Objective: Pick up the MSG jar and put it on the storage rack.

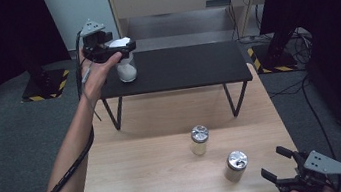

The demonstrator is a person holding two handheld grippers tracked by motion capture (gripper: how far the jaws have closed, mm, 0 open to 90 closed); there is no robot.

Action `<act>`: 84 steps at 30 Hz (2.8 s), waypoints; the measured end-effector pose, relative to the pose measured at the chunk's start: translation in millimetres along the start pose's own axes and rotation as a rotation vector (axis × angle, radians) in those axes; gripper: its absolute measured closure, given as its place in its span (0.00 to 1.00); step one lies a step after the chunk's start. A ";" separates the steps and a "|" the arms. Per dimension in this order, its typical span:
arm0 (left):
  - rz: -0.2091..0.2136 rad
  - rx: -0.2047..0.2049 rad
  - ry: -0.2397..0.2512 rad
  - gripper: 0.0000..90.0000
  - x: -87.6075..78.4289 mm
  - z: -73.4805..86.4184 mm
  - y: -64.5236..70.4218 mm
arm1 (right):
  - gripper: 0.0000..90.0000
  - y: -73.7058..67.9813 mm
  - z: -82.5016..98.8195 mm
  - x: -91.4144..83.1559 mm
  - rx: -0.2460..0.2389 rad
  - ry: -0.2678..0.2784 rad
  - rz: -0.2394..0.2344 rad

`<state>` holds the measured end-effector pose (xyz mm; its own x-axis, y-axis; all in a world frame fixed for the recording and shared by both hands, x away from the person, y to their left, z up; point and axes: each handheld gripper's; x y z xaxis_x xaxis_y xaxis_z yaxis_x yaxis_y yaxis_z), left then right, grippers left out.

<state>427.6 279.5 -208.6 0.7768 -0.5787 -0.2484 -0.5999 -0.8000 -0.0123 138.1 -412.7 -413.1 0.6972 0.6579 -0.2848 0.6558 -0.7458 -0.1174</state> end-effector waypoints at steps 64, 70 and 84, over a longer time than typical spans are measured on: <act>0.258 0.134 0.162 0.03 -155.8 85.5 33.0 | 0.07 -1.7 -1.3 0.8 -0.008 -0.004 0.000; 0.254 0.138 0.169 0.03 -171.2 106.6 42.1 | 0.07 -1.7 -1.4 1.1 -0.011 -0.005 -0.001; 0.205 0.101 0.147 0.02 -191.8 158.4 54.4 | 0.07 -2.4 -1.8 1.2 -0.012 -0.006 0.001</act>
<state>215.5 372.0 -315.0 0.6523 -0.7495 -0.1129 -0.7578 -0.6482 -0.0746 137.8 -409.9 -411.4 0.6958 0.6568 -0.2906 0.6588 -0.7448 -0.1057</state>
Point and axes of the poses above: each handheld gripper's, and its own axes: x roughly forward along the jaws, z roughly out of its underside, y roughly to its right, and after that the axes turned 2 degrees about -y, right-handed
